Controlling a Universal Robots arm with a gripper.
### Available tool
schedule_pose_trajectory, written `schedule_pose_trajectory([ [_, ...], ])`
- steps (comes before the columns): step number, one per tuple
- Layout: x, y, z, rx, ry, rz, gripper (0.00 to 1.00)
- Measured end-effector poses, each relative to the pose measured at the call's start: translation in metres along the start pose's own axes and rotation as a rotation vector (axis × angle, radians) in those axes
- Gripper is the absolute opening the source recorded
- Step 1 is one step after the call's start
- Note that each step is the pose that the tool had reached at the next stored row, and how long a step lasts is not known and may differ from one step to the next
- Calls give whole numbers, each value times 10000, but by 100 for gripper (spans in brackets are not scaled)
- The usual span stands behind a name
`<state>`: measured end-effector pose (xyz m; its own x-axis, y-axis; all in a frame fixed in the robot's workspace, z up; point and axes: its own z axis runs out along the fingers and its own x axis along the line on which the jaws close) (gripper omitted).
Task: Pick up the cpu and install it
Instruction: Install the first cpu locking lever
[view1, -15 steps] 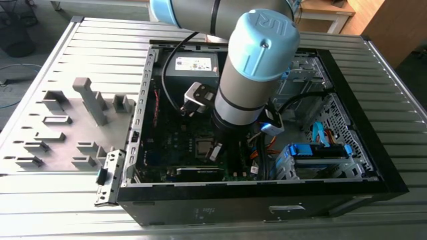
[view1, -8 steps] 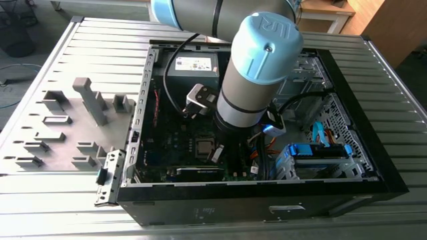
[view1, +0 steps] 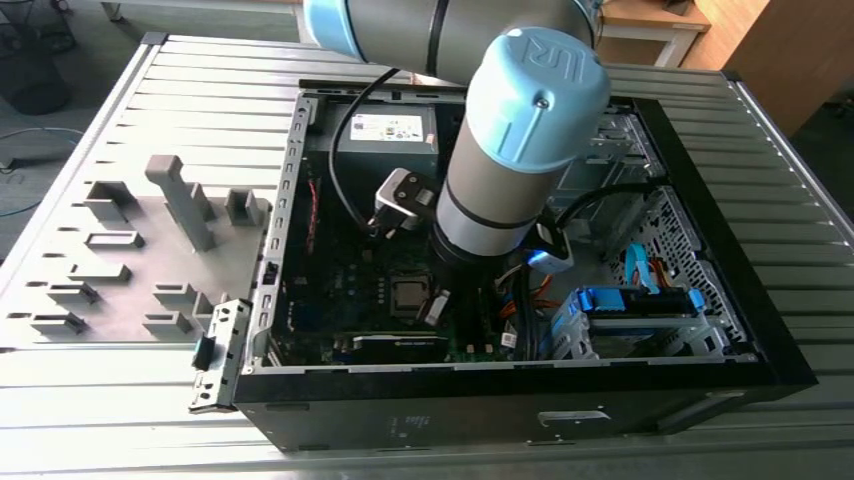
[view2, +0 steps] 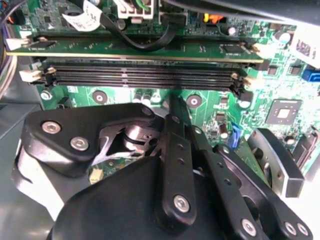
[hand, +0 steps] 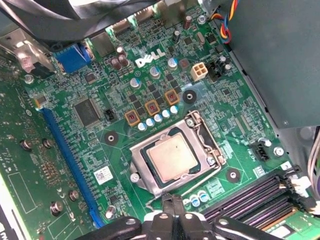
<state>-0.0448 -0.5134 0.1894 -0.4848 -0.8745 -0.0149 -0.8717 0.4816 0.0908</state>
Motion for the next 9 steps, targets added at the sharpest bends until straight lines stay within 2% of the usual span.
schedule_pose_trajectory([
  [3, -1, -3, -1, -30, -54, -6, 11],
  [5, -2, -3, -2, -72, -127, -12, 11],
  [9, 1, 0, -1, -227, -406, -36, 11],
])
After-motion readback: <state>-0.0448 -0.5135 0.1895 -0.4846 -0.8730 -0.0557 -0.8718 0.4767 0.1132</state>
